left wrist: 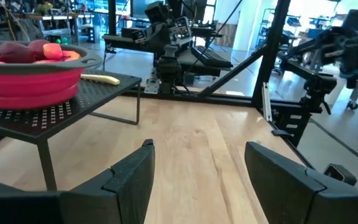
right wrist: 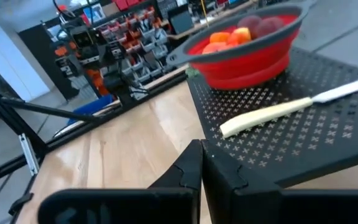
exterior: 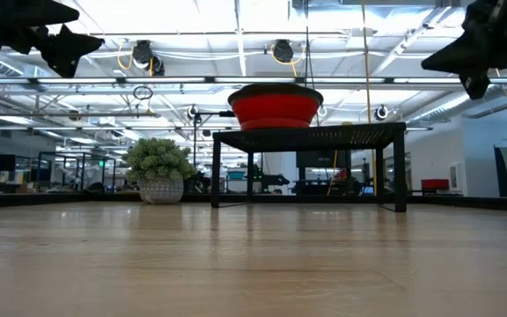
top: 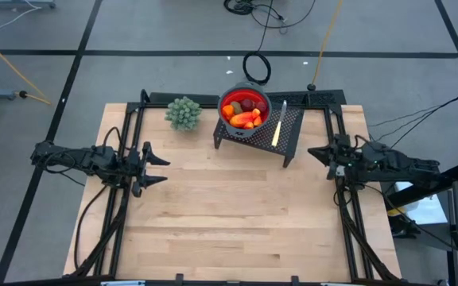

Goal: Pick & Place Fruit
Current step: Return to Home Position

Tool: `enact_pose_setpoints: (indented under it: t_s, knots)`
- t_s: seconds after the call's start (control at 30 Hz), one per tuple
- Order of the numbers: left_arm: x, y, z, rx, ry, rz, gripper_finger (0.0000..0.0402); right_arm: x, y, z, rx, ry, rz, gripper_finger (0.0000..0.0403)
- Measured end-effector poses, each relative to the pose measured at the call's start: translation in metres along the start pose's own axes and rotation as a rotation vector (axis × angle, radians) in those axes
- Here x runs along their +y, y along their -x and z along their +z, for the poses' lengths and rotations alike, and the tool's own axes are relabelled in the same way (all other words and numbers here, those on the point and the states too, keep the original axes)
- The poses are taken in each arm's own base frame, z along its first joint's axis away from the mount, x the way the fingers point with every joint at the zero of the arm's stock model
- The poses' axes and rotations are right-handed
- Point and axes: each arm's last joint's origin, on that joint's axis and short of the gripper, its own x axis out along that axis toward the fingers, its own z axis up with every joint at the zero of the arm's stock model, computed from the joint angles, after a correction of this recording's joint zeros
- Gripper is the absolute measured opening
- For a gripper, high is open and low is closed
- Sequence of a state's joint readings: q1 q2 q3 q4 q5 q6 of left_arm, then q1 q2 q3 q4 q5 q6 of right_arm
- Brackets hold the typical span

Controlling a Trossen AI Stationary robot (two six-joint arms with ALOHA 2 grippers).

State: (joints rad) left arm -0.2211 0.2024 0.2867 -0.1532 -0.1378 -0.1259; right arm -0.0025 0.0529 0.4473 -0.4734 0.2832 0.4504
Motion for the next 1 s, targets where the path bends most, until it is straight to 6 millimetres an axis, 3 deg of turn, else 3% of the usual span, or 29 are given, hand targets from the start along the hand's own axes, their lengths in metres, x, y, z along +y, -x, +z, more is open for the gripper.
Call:
enact_pose_setpoints:
  t_s: [0.23, 0.47, 0.7, 1.0]
  knots:
    - [0.000, 0.000, 0.000, 0.000, -0.040, -0.010, 0.0250, -0.003, 0.006, -0.004, 0.021, 0.060, 0.025, 0.0000]
    - [-0.001, -0.002, 0.001, -0.055, -0.101, -0.014, 0.0250, -0.005, -0.010, -0.023, 0.031, 0.093, 0.067, 0.0000]
    - [0.001, -0.010, -0.023, -0.108, -0.088, -0.018, 0.0250, -0.013, -0.031, -0.052, 0.007, 0.092, 0.082, 0.0000]
    - [0.005, -0.013, -0.042, -0.095, -0.082, 0.002, 0.0250, -0.017, -0.032, -0.061, 0.065, 0.137, 0.022, 0.0000]
